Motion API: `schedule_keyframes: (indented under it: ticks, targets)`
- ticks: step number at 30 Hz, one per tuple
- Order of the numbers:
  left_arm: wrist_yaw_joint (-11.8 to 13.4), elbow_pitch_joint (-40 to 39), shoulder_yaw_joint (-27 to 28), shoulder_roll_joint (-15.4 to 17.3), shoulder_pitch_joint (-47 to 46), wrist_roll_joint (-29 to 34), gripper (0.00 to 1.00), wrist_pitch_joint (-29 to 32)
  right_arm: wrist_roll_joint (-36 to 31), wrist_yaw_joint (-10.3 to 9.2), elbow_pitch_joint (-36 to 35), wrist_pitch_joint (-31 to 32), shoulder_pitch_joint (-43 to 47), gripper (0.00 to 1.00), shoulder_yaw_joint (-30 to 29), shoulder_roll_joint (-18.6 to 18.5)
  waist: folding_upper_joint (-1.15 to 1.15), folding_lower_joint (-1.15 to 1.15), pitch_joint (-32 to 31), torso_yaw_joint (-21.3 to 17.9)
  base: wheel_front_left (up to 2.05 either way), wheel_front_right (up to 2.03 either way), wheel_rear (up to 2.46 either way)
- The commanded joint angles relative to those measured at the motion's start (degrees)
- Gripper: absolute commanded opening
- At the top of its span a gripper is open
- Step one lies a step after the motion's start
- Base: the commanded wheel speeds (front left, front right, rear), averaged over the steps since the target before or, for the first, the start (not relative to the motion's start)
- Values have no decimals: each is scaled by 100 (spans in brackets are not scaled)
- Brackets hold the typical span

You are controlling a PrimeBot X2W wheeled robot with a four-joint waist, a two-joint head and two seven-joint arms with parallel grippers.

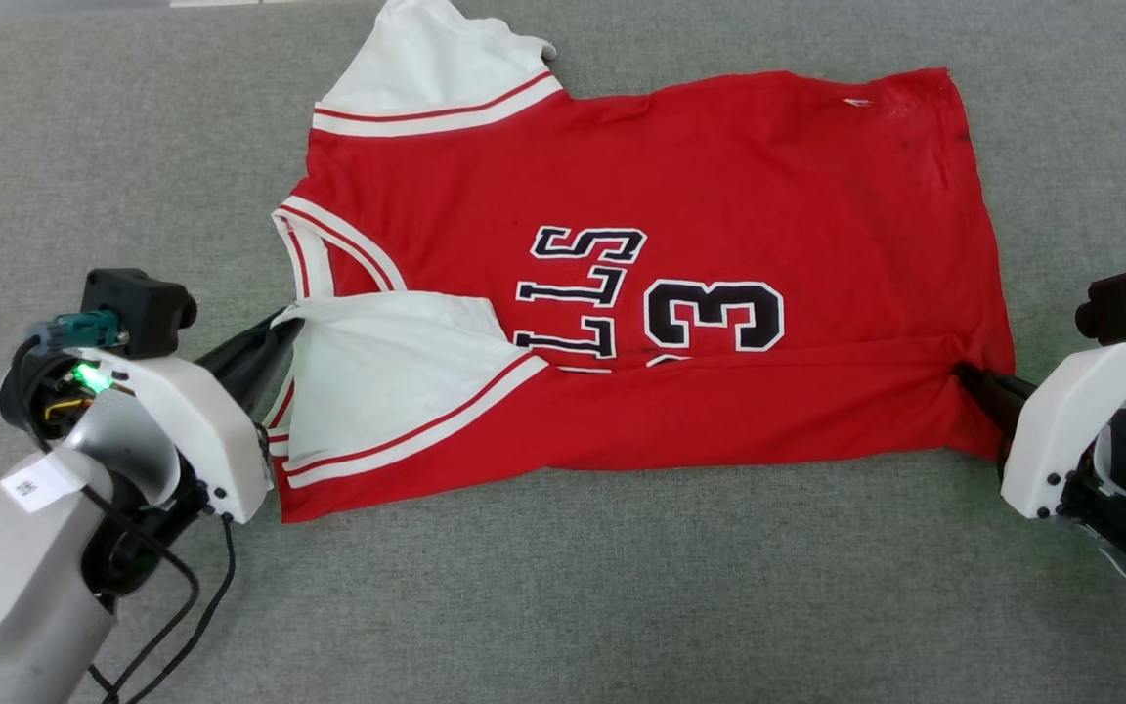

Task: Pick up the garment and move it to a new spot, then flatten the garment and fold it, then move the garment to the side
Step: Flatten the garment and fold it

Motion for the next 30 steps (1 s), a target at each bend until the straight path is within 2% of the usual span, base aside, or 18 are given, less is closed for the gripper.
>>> schedule_keyframes:
  ticks: [1,2,3,6,10,15,18,23,28,30]
  targets:
    - [13,260,-16,-148,-102,-4,100,-82,-107,-4,128,-34,-46,64,30,-7,0,-1,-36,21,0,0,0]
    - [13,260,-16,-148,-102,-4,100,-82,-107,-4,128,-34,-46,64,30,-7,0,-1,-36,21,0,0,0]
    - [28,376,-28,-208,-117,-8,100,-100,-146,-5,159,-63,-61,100,29,2,0,-1,-62,26,0,0,0]
    - [59,657,4,-391,-115,-77,100,-251,-247,-4,117,-218,-94,100,180,-4,0,-1,-184,25,0,0,0]
    - [276,921,153,-606,71,-301,100,-386,-473,-4,10,-407,47,100,378,-162,0,-1,-455,47,0,0,0]
    - [673,712,218,-760,410,-428,100,-465,-796,-4,-186,-469,297,100,454,-307,0,-1,-812,70,0,0,0]
    - [1085,420,175,-681,623,-314,100,-335,-1100,-4,-376,-344,502,100,286,-332,0,-1,-978,100,0,0,0]
    - [1682,-368,67,-516,1130,-394,100,176,-1332,-4,-927,111,919,100,-325,153,0,-1,-1087,89,0,0,0]
    - [2327,-1177,29,-190,1601,-446,100,694,-1606,-3,-1558,630,1268,100,-589,589,0,-1,-1012,2,0,0,0]
    - [2500,-1434,34,-104,1718,-476,100,838,-1683,-3,-1783,754,1324,100,-665,714,0,-1,-936,-36,0,0,0]
